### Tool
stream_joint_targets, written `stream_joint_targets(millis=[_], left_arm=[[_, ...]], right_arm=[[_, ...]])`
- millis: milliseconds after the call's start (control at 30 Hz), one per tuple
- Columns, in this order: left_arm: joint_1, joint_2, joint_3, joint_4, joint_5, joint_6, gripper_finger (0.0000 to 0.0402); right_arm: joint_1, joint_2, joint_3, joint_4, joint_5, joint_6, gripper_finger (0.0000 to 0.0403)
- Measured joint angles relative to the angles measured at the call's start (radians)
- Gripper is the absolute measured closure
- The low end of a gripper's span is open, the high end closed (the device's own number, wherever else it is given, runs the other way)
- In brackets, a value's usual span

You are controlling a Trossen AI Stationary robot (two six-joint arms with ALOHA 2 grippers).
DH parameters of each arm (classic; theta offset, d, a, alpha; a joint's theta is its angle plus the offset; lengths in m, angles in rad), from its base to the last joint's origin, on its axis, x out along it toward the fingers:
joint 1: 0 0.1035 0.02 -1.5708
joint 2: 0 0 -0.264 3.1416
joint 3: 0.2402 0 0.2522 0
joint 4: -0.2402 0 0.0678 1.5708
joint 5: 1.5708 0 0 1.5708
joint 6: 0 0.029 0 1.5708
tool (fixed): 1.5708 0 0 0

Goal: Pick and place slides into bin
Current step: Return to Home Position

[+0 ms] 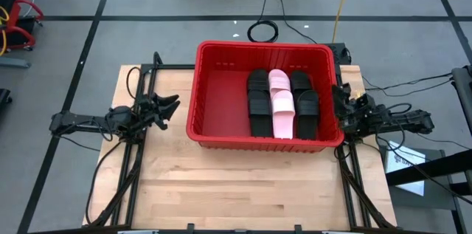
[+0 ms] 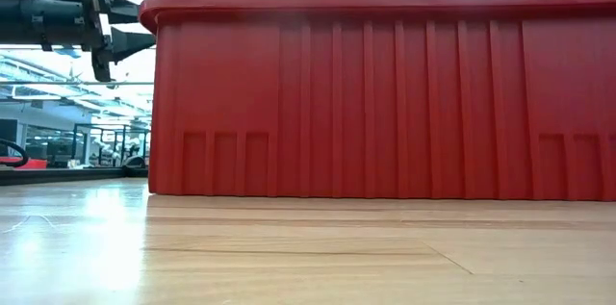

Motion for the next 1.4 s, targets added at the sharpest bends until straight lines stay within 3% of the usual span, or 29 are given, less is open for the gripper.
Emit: stream_joint_targets(millis=[300,1033,1200,1400], left_arm=[[0.000,0.000,0.000,-0.059,0.000,0.093,0.0215],[0.000,0.001,0.000,-0.182,0.010,0.125,0.0215],[0.000,0.000,0.001,-0.180,0.010,0.048,0.0215],[0.000,0.000,0.001,-0.189,0.010,0.041,0.0215]], right_arm=[[0.000,0.000,0.000,-0.267,0.000,-0.142,0.0190],[0.000,-0.002,0.006,-0.693,-0.004,0.003,0.0190],[0.000,-0.002,0.003,-0.666,-0.004,0.060,0.0190],[0.000,0.000,-0.002,-0.501,-0.004,0.063,0.0190]])
